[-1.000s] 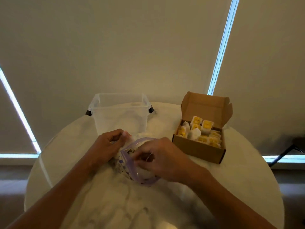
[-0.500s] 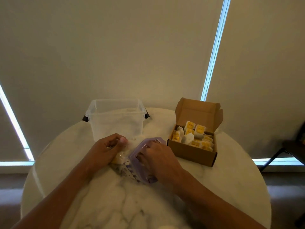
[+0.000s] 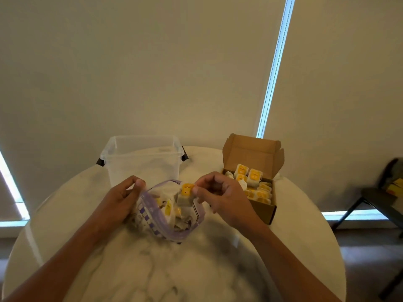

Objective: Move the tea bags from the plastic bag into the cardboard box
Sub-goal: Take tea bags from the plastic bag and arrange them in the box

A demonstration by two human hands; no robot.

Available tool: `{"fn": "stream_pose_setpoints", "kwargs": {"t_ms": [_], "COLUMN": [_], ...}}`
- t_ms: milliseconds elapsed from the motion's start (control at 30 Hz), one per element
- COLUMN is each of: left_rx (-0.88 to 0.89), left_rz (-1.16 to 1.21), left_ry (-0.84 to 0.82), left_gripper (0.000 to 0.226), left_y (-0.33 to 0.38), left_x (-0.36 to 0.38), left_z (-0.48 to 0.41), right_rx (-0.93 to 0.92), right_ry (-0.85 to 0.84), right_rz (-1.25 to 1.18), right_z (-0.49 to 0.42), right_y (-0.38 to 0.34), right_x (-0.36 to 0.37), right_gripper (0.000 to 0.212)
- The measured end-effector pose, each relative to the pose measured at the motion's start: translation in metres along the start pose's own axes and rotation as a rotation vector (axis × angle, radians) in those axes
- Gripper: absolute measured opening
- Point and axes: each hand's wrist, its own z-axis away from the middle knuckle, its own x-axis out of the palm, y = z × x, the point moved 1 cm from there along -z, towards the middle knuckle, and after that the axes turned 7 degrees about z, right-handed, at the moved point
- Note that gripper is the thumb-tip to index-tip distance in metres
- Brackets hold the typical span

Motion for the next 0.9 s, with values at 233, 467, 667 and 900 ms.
{"fn": "stream_pose_setpoints", "kwargs": {"t_ms": [233, 467, 667, 900], "left_rx": [-0.003, -0.007, -0.009, -0.022], "left_rz": [-0.076, -0.143, -0.109, -0.078], "left_ry": [0.044, 0.065, 0.051, 0.019], "left_gripper": [0.051, 0.052, 0.067, 0.049], "left_y": [-0.007, 0.001, 0.001, 0.001], "left_x": [-0.002, 0.004, 0.003, 0.005], "left_z": [-0.003, 0.001, 0.002, 0.002], "right_rx": [0.091, 0.092, -0.061, 0.074], "right_ry": [-0.05, 0.149, 0.722, 0.546], "right_rz": [-0.256, -0.296, 0.222, 0.465], "right_z": [-0.001, -0.004, -0.001, -0.015], "right_y": [-0.001, 0.0, 0.019, 0.052], "right_x": [-0.01, -0.03, -0.109, -0.138], "right_gripper": [0.012, 0.017, 0.017, 0.016]}}
